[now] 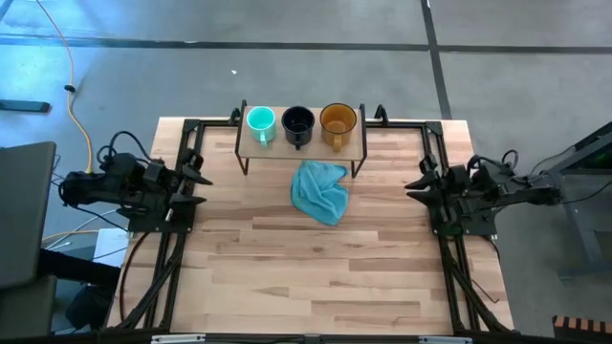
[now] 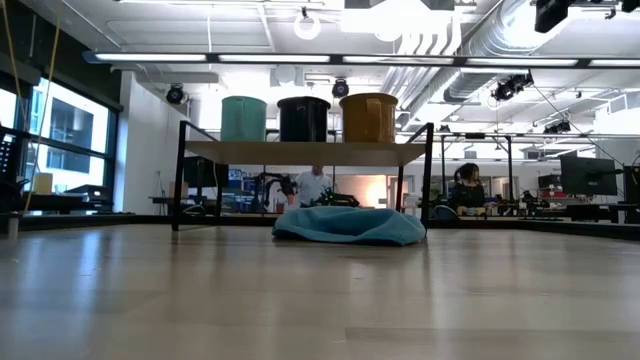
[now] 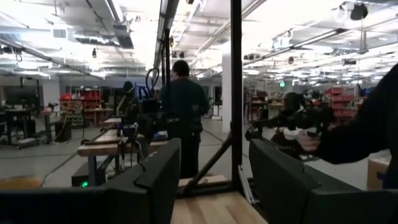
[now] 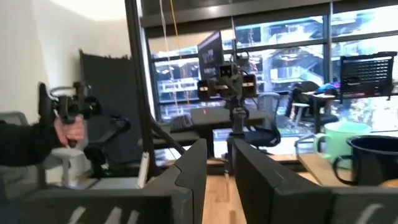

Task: Stack small to large cups/mugs on shelf
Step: Return to Home Position

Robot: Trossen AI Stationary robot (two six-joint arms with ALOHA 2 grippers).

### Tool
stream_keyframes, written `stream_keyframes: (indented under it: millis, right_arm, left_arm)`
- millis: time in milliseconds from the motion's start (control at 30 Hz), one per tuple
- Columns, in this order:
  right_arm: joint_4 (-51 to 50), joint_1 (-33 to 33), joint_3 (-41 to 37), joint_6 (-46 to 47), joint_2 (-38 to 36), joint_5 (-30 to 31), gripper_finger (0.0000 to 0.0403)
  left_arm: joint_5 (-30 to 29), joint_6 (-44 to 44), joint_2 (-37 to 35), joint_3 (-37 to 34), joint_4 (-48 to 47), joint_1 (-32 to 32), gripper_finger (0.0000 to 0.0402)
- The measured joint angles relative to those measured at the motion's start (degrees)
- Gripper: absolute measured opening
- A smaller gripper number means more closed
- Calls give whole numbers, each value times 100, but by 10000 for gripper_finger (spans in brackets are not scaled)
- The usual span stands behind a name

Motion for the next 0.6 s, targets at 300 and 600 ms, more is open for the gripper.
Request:
stream_keyframes:
  millis: [300,600]
  right_arm:
    - [-119,-500,-83,-142,-73,-111,24]
    - [-328,-802,-84,356,-62,-634,16]
  left_arm:
    - [-108,-77,-1097,9,-949,0,179]
    - [-264,-464,-1098,-698,-778,0,179]
